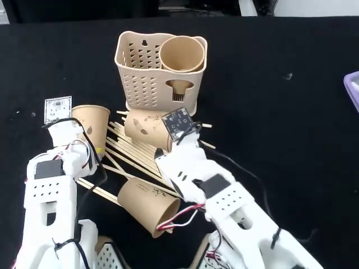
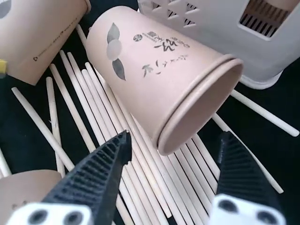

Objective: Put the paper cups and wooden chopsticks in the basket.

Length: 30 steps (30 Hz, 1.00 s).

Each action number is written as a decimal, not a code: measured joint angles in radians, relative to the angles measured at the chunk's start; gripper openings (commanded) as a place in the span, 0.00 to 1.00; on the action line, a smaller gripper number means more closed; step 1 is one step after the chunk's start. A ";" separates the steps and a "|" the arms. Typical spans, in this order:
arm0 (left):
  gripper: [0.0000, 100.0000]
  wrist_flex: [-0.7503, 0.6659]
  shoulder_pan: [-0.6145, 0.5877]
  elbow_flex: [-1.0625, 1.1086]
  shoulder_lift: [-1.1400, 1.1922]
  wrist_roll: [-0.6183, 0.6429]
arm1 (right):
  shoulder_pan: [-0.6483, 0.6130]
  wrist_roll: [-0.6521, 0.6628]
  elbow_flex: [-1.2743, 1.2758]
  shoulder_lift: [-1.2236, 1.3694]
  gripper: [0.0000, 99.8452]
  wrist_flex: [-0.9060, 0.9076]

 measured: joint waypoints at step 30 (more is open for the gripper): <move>0.22 0.000 0.000 0.000 0.000 0.000 | 0.390 0.600 -0.052 -0.848 0.01 0.740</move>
